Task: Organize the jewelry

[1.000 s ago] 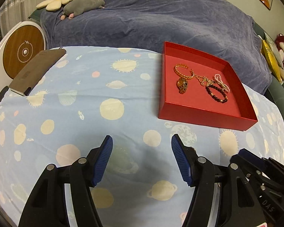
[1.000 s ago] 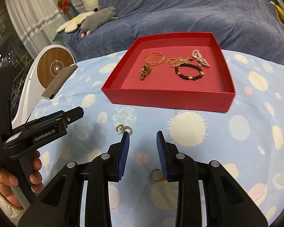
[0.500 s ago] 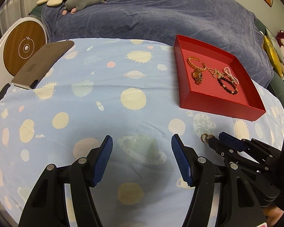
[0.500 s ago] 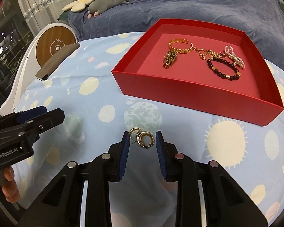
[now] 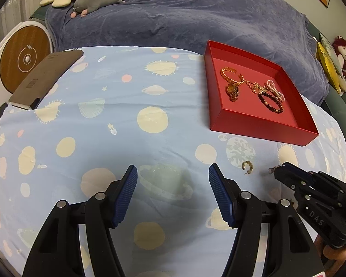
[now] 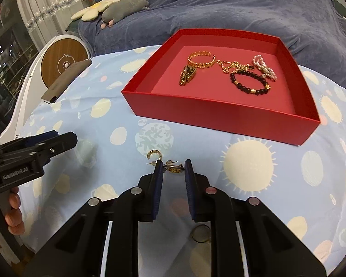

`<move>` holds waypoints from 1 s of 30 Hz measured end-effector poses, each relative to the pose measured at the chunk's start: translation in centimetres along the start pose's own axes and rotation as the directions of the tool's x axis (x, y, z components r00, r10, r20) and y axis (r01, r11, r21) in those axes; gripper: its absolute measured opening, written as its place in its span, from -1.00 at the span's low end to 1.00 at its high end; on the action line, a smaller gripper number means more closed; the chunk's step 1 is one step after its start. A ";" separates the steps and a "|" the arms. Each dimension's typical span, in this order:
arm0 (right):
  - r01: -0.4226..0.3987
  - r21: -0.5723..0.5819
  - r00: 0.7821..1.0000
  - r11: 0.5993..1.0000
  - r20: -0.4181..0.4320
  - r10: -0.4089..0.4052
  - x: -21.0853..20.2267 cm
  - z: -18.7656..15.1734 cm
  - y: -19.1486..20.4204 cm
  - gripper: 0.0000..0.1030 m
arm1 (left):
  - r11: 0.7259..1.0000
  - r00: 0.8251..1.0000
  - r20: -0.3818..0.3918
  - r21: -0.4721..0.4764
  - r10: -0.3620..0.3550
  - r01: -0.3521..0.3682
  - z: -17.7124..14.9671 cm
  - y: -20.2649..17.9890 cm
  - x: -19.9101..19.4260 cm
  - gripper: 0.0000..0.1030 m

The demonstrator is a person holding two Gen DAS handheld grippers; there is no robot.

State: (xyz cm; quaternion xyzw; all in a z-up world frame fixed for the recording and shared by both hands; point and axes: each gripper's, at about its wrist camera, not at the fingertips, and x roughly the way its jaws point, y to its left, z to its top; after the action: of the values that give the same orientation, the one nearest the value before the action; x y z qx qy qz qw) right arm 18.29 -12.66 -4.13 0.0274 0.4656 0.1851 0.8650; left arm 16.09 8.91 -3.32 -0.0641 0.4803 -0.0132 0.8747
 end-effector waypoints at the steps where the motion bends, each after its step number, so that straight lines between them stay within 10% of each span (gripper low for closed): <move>1: 0.001 0.011 1.000 1.000 0.005 -0.001 -0.5 -0.1 -0.5 -0.64 | 1.000 1.000 -0.002 0.003 -0.006 0.006 0.0 -0.3 0.1 0.20; 27: 0.053 0.066 0.995 0.996 -0.088 -0.047 -3.2 -4.5 -6.5 -0.63 | 0.989 0.997 -0.042 0.133 -0.062 0.067 -0.8 -8.8 2.2 0.20; 30: 0.025 0.086 0.997 0.996 -0.081 -0.018 -3.0 -4.3 -6.3 -0.20 | 0.989 0.997 -0.048 0.135 -0.062 0.068 -0.9 -9.1 2.4 0.20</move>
State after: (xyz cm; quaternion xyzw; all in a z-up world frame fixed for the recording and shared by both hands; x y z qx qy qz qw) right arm 15.09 -20.13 -5.56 0.0526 0.5076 0.1561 0.8457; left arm 17.02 -0.42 -4.66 -0.0194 0.4951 -0.0759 0.8653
